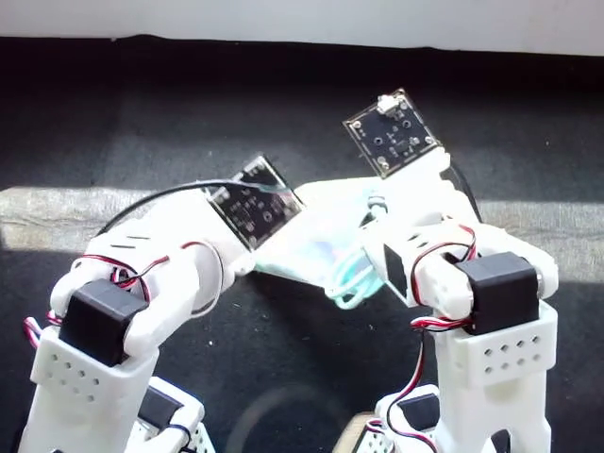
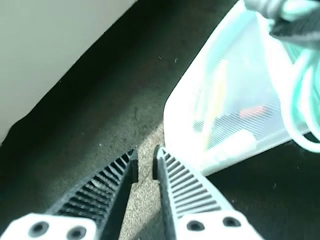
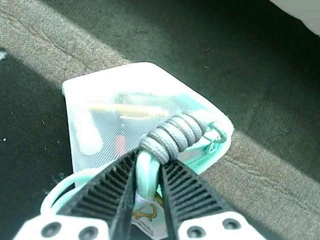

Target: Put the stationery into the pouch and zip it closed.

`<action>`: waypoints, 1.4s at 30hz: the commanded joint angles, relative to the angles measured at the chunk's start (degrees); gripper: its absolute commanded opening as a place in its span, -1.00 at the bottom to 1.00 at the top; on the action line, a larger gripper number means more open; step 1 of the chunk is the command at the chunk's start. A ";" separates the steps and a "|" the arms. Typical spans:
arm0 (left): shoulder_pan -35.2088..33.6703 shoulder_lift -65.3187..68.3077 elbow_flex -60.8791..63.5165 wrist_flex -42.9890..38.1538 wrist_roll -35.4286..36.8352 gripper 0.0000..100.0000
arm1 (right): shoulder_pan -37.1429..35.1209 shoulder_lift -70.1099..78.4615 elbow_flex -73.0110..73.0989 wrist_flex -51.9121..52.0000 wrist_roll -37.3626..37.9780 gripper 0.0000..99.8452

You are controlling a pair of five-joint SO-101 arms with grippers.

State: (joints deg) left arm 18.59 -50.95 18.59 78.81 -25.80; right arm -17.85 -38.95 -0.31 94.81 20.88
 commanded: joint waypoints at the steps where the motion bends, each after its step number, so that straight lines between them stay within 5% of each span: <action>1: -4.00 4.26 -0.57 -5.63 6.33 -0.69 | -0.57 -0.48 -1.71 -1.27 -0.62 -0.99; 13: -9.71 31.08 -15.78 -10.11 23.12 -0.67 | -4.09 -0.92 -1.80 -6.99 -0.70 -0.99; 18: -10.51 41.54 -22.81 -3.34 26.37 -0.67 | -4.44 -0.31 -1.01 -9.54 -3.60 -0.99; 22: -13.23 46.46 -26.68 2.55 27.16 -0.67 | -4.35 -0.31 6.99 -13.58 -10.81 -0.99; 33: -13.23 48.13 -26.07 7.30 26.81 -0.66 | -3.65 -0.31 27.91 -22.02 -10.81 -0.99; 42: -11.03 48.13 -24.40 6.33 26.73 -0.66 | 6.99 -0.31 36.62 -32.66 -10.73 -0.99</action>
State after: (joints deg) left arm 5.49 -2.68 -5.23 85.85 0.75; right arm -13.10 -38.95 36.53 66.42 10.24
